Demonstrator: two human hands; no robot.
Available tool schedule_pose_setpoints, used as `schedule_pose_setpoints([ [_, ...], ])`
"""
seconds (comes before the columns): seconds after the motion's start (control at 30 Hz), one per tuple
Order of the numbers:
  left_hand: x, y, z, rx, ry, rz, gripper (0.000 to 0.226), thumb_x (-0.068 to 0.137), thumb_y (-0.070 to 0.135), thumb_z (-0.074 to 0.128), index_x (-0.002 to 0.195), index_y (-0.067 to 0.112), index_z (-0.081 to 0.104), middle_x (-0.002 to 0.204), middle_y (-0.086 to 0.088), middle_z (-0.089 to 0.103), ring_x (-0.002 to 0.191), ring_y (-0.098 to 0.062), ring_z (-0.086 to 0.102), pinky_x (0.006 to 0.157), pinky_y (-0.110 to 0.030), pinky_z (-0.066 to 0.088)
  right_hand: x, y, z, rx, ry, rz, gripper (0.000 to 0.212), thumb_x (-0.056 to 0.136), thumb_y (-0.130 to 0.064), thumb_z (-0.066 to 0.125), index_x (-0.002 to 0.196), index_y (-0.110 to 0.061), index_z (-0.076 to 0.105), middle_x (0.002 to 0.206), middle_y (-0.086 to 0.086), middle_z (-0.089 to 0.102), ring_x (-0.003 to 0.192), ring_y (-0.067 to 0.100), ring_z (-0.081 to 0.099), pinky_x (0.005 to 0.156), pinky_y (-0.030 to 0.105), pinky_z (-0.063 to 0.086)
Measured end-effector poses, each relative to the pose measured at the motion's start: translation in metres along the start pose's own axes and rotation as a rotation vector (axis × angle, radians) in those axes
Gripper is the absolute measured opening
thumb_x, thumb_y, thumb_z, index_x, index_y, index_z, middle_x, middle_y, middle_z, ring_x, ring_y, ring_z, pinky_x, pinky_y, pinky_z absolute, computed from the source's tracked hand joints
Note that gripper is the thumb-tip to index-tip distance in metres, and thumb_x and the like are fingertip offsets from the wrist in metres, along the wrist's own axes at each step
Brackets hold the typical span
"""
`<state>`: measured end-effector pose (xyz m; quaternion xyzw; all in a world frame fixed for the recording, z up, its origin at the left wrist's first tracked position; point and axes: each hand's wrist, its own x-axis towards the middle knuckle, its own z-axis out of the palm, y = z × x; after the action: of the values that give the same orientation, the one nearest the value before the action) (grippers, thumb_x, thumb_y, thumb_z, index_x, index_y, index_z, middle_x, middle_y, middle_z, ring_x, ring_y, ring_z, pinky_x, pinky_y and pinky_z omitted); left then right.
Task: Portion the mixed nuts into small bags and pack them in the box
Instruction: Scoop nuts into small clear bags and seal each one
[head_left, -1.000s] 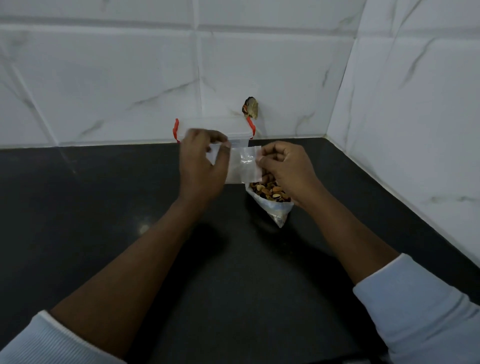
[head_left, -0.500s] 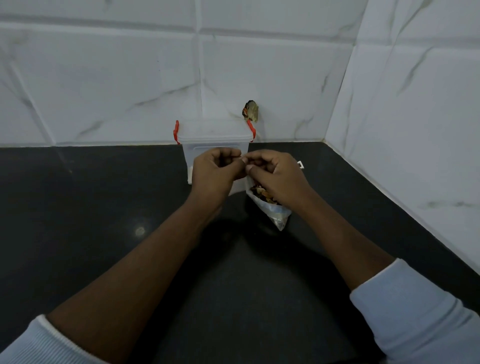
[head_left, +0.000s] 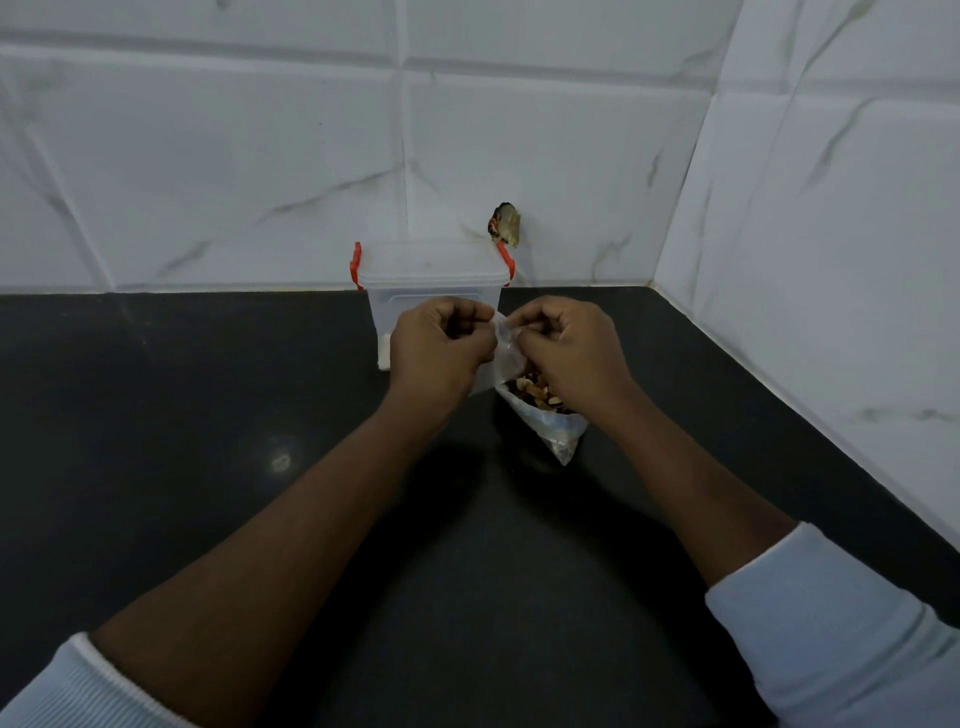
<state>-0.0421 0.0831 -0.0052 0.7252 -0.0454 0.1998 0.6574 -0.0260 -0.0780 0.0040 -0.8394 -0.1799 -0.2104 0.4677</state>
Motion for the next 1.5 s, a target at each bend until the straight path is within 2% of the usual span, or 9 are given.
schedule_pose_setpoints([
  [0.23,-0.005,0.002,0.0,0.047,-0.014,0.019,0.021,0.087,0.0,0.074,0.094,0.02,0.072,0.084,-0.001,0.075,0.08,-0.015,0.074,0.077,-0.035,0.064,0.002,0.01,-0.001,-0.394,-0.012,-0.287,0.019,0.09,0.002,0.064,0.086,-0.014,0.074,0.103,0.004,0.056,0.097,0.014,0.053,0.076,0.024,0.045],
  [0.33,-0.006,0.002,0.002,0.036,0.009,0.026,0.018,0.087,0.001,0.075,0.099,0.014,0.07,0.084,-0.004,0.073,0.078,-0.017,0.074,0.076,-0.036,0.064,0.004,0.011,0.002,-0.554,-0.027,-0.322,0.022,0.088,-0.007,0.061,0.087,-0.019,0.08,0.089,-0.003,0.053,0.093,0.024,0.051,0.075,0.031,0.038],
  [0.53,-0.01,0.004,0.003,0.061,-0.024,0.108,0.021,0.088,0.004,0.075,0.104,0.016,0.069,0.091,0.0,0.073,0.086,-0.013,0.073,0.08,-0.037,0.064,0.001,-0.006,-0.008,-0.227,-0.091,-0.195,0.019,0.091,-0.012,0.067,0.101,-0.016,0.083,0.088,-0.004,0.079,0.079,0.005,0.067,0.072,0.018,0.047],
  [0.73,-0.014,0.004,0.002,0.181,-0.044,0.326,0.022,0.091,0.012,0.07,0.112,0.015,0.068,0.107,0.006,0.07,0.098,-0.002,0.066,0.088,-0.033,0.059,0.003,-0.002,-0.012,-0.23,-0.156,-0.074,0.018,0.09,-0.029,0.065,0.098,-0.031,0.081,0.077,-0.014,0.077,0.076,-0.001,0.071,0.082,0.041,0.058],
  [0.87,-0.008,-0.004,-0.008,0.677,-0.214,0.441,0.076,0.08,0.053,0.062,0.149,0.029,0.041,0.157,0.007,0.034,0.144,-0.012,0.024,0.11,-0.035,0.024,0.005,0.002,-0.016,0.046,-0.176,0.061,0.018,0.091,-0.015,0.07,0.105,-0.018,0.081,0.085,-0.006,0.079,0.081,0.003,0.074,0.079,0.031,0.057],
  [0.97,-0.006,-0.01,-0.011,0.926,-0.274,0.456,0.093,0.077,0.07,0.056,0.156,0.031,0.028,0.163,0.006,0.026,0.155,-0.017,0.005,0.12,-0.051,0.005,0.004,0.004,-0.014,0.238,-0.235,0.103,0.021,0.093,-0.007,0.069,0.111,-0.009,0.079,0.098,0.006,0.08,0.096,0.025,0.076,0.091,0.041,0.061],
  [1.17,-0.005,-0.011,-0.007,0.932,-0.233,0.491,0.059,0.086,0.049,0.067,0.137,0.024,0.048,0.139,0.005,0.053,0.142,-0.021,0.035,0.122,-0.057,0.002,0.001,0.002,-0.013,0.286,-0.291,0.04,0.019,0.094,-0.003,0.071,0.111,-0.005,0.078,0.101,0.006,0.08,0.1,0.018,0.076,0.093,0.03,0.058],
  [1.3,-0.006,-0.01,-0.007,0.997,-0.248,0.52,0.061,0.087,0.049,0.065,0.139,0.023,0.047,0.139,0.004,0.053,0.139,-0.019,0.039,0.122,-0.057,0.0,0.0,0.001,-0.012,0.068,-0.245,-0.138,0.021,0.092,-0.005,0.069,0.107,-0.014,0.082,0.094,-0.004,0.08,0.09,0.011,0.076,0.084,0.03,0.06],
  [1.5,-0.002,-0.01,-0.014,0.905,-0.219,0.497,0.074,0.08,0.071,0.059,0.141,0.031,0.044,0.135,0.01,0.055,0.134,-0.015,0.043,0.121,-0.054,0.002,0.001,0.003,-0.011,0.027,-0.173,-0.103,0.025,0.087,-0.005,0.068,0.104,-0.018,0.082,0.082,-0.012,0.077,0.077,0.001,0.072,0.071,0.02,0.054],
])
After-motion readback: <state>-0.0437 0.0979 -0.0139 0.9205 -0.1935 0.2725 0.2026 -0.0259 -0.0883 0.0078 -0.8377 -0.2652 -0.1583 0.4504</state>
